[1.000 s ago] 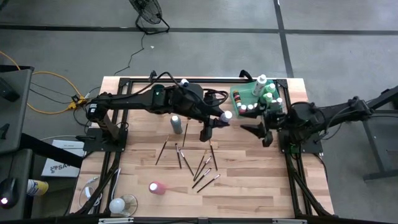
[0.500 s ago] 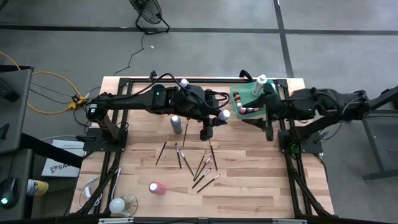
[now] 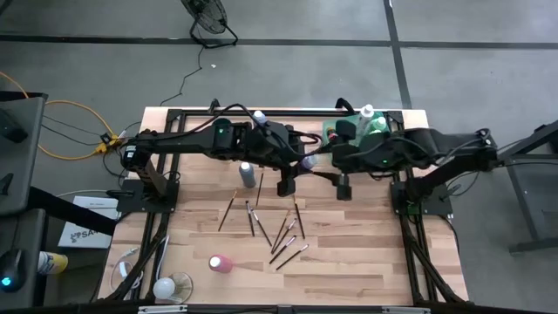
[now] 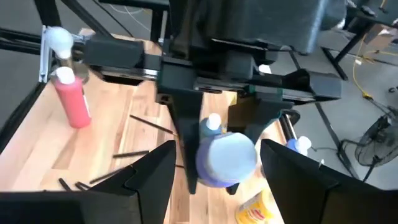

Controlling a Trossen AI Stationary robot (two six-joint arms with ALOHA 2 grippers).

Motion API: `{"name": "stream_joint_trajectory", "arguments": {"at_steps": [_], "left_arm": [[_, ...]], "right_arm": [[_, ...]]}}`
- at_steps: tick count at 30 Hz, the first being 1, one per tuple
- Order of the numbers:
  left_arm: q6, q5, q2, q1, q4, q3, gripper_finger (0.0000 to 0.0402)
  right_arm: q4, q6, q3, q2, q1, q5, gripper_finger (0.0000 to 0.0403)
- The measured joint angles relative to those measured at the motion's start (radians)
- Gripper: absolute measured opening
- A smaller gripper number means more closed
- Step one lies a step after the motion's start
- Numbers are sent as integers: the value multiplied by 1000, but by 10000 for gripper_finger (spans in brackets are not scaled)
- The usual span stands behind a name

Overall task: Pick & Place Paint Supplies
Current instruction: Put the small purple paint bottle into the green bin

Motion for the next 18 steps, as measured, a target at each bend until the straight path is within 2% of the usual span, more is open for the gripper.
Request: {"name": "stream_joint_trajectory", "arguments": {"at_steps": [18], "left_arm": [[54,3,0,-1,-39,0,117]], "right_arm": [[-23,28,0,37,-53,-64,229]]}}
